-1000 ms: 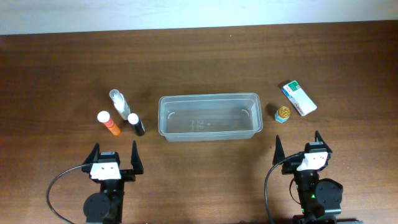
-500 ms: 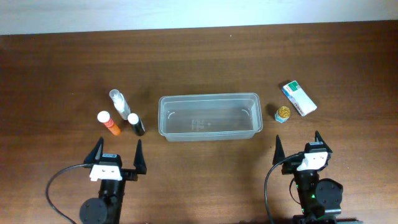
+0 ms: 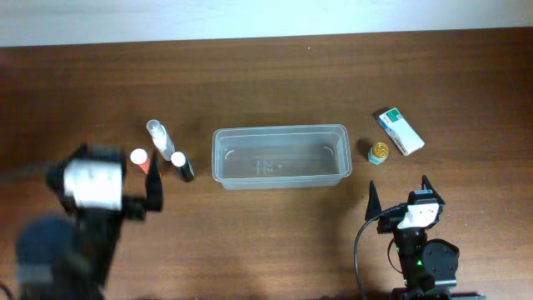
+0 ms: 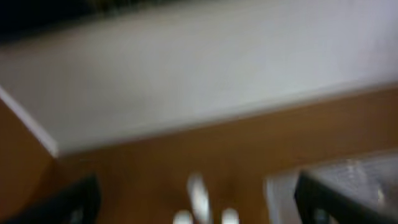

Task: Pack container
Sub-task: 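Move left gripper over the orange tube and lower around it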

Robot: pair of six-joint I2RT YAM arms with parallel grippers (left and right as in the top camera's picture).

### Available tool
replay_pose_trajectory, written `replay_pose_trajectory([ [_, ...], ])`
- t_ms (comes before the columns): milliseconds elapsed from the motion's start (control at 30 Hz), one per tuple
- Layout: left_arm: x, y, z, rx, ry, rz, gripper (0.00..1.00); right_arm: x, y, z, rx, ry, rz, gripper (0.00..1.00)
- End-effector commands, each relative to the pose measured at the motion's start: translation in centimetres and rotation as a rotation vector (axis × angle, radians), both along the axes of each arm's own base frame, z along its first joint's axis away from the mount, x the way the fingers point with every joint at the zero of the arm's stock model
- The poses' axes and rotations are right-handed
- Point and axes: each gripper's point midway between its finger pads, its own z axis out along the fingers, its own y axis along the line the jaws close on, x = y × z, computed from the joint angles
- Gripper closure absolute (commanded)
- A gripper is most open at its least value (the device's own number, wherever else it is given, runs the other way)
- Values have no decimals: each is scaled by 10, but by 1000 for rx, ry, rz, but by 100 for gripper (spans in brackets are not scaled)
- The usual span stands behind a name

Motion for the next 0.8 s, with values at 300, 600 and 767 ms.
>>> replay_pose_trajectory([
  [300, 79, -7, -4, 66, 410, -28, 1, 0, -1, -2, 1, 4, -7, 2],
  [600, 89, 11, -61, -88, 638, 197, 1, 0, -1, -2, 1, 4, -8, 2],
  [767, 87, 29, -99, -163, 779, 316, 1, 0, -1, -2, 1, 4, -7, 2],
])
